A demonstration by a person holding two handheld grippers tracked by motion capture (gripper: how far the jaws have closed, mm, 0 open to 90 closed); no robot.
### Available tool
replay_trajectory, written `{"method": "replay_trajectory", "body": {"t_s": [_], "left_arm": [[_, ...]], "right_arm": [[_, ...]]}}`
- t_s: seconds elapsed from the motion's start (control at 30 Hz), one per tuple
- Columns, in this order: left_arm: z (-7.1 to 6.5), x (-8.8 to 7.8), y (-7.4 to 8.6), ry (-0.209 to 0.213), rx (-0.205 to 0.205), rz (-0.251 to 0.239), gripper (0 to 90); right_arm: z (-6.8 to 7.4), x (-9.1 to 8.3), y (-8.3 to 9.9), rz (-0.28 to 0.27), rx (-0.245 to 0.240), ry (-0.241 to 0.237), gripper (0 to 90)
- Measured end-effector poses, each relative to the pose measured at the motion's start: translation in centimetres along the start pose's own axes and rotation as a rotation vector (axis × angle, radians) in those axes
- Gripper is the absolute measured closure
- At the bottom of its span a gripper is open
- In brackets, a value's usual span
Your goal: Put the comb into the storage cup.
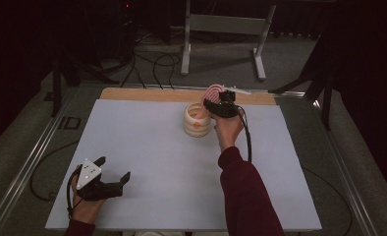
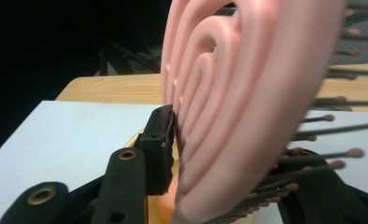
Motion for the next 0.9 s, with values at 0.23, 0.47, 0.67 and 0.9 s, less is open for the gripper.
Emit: {"method": "replay_trajectory", "body": {"t_s": [0.23, 0.47, 0.67, 0.9], "left_arm": [[-0.03, 0.01, 0.01, 0.001, 0.001, 0.001, 0.1], [-0.06, 0.07, 0.02, 0.002, 0.005, 0.003, 0.1], [-0.05, 0.03, 0.01, 0.002, 0.004, 0.003, 0.1], [-0.04, 0.03, 0.01, 0.001, 0.004, 0.001, 0.1]], "right_arm": [[-0.29, -0.07, 0.06, 0.007, -0.025, 0.026, 54.9], [-0.73, -0.15, 0.30, 0.005, -0.073, 0.035, 46.8], [-0.60, -0.28, 0.24, 0.013, -0.123, 0.048, 38.3], [-0.91, -0.57, 0.16, 0.024, -0.149, 0.046, 29.0]]}}
Point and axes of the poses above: each handheld gripper's, and its own axes: x roughly forward along the jaws, y roughly out of its underside, z roughly to its left, the point moved 3 cm from there along x, roughly forward along the jaws, and after that the axes turned 3 degrees about y, right-handed, at the moved point
